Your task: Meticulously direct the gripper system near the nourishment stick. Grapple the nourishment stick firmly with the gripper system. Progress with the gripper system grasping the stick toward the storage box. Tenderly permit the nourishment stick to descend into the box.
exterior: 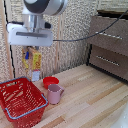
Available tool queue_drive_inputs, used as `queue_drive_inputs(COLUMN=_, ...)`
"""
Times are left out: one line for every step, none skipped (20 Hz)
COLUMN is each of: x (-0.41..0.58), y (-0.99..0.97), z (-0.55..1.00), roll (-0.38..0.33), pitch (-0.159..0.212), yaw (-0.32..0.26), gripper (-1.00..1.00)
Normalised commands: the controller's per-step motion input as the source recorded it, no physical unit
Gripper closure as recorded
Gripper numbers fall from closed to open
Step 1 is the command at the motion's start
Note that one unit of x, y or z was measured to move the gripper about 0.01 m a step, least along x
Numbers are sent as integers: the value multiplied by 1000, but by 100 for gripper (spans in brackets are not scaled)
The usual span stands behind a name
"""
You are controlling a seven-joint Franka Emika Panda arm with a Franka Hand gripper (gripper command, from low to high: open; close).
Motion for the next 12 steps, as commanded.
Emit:
queue_drive_inputs(x=-134, y=820, z=-269, roll=-6, pitch=9, yaw=0, gripper=100)
queue_drive_inputs(x=-163, y=600, z=-269, roll=0, pitch=8, yaw=6, gripper=100)
queue_drive_inputs(x=-86, y=397, z=-300, roll=0, pitch=0, yaw=3, gripper=100)
queue_drive_inputs(x=-143, y=234, z=-311, roll=-3, pitch=-14, yaw=9, gripper=100)
queue_drive_inputs(x=-63, y=20, z=-297, roll=0, pitch=-9, yaw=29, gripper=100)
queue_drive_inputs(x=-11, y=0, z=-263, roll=0, pitch=-14, yaw=35, gripper=100)
queue_drive_inputs(x=0, y=0, z=-231, roll=-11, pitch=-26, yaw=41, gripper=100)
queue_drive_inputs(x=0, y=0, z=-171, roll=-23, pitch=-32, yaw=45, gripper=-100)
queue_drive_inputs(x=0, y=-66, z=-120, roll=-17, pitch=-42, yaw=56, gripper=-100)
queue_drive_inputs(x=0, y=-97, z=-34, roll=-6, pitch=-39, yaw=65, gripper=-100)
queue_drive_inputs(x=34, y=-106, z=0, roll=0, pitch=0, yaw=72, gripper=-100)
queue_drive_inputs(x=103, y=-134, z=0, roll=0, pitch=0, yaw=83, gripper=-100)
